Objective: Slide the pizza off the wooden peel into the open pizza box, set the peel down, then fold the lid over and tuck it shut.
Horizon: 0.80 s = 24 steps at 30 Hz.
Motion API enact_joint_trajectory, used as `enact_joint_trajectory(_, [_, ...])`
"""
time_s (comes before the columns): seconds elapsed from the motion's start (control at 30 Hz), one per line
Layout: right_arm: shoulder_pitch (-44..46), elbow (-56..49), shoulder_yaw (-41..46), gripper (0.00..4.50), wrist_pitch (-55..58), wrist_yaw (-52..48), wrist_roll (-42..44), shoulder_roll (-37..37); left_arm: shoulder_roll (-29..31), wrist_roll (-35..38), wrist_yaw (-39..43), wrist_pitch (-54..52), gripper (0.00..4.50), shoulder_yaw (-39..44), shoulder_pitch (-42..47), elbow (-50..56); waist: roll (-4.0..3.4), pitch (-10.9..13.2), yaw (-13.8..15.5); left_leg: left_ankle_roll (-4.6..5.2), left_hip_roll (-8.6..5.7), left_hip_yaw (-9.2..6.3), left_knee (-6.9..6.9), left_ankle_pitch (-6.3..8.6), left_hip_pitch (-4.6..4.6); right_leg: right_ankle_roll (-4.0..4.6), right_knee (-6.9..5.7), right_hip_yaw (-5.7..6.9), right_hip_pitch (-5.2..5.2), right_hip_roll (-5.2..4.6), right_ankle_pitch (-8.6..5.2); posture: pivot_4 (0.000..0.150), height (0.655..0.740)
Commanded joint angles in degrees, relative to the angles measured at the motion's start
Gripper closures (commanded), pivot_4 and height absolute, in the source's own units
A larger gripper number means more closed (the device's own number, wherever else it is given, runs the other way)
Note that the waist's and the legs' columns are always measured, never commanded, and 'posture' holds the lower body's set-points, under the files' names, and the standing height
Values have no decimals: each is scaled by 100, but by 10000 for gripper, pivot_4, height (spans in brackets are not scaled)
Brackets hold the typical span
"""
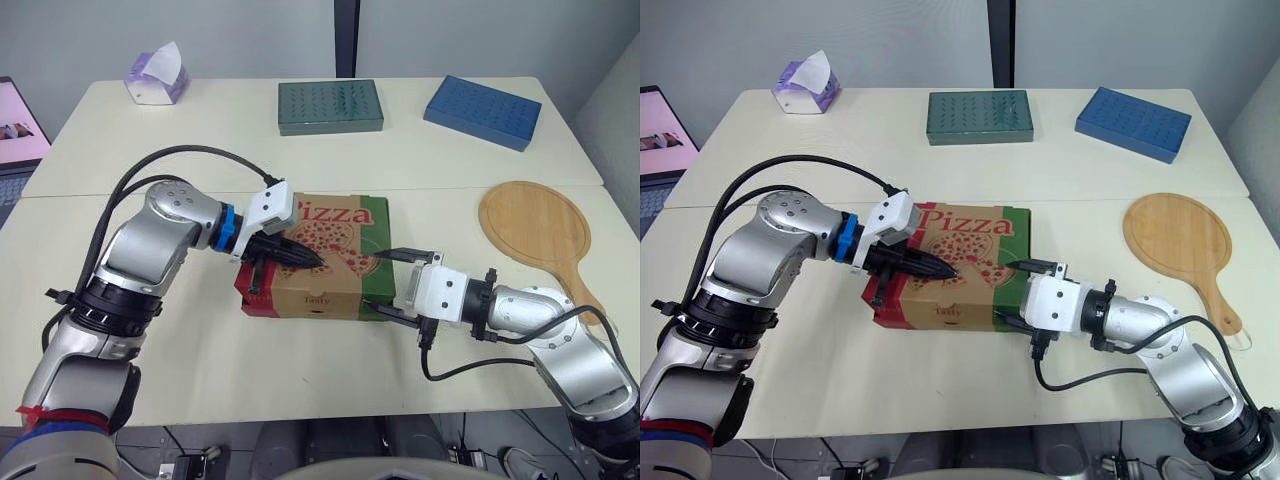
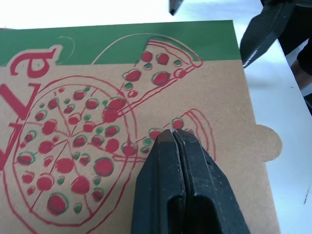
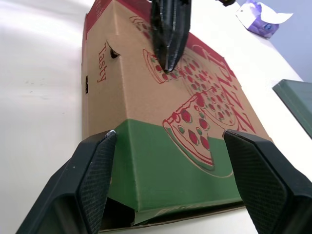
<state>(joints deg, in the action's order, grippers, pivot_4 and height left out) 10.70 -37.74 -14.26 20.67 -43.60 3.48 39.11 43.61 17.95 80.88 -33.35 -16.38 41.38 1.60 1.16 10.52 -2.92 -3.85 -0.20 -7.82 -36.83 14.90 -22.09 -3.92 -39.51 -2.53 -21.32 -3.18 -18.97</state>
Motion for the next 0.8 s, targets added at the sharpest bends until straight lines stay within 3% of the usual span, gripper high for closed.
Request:
enact_joint_trajectory(0.03, [227, -218, 314, 7548, 39, 204, 36, -129, 68, 90, 121, -39, 45000, 46, -5, 125, 0, 0, -5, 0, 0, 0, 0, 0, 0, 0, 0, 0, 0, 0, 0, 1500, 7400])
enact_joint_trajectory(0.37, [-76, -261, 242, 7548, 205, 110, 17, -87, 65, 32, 122, -20, 45000, 38, -35, 151, 0, 0, 2, 0, -1, -1, 0, 0, 0, 0, -3, 0, 0, 0, 0, 1500, 7400])
enact_joint_trajectory(0.8, [-358, 13, 22, 7548, -383, 334, -690, -54, 105, -169, -53, 106, 45000, -36, -301, 165, -2, -1, 4, 0, 0, 1, 0, 0, 7, 0, -2, -1, 5, 0, 0, 1500, 7400])
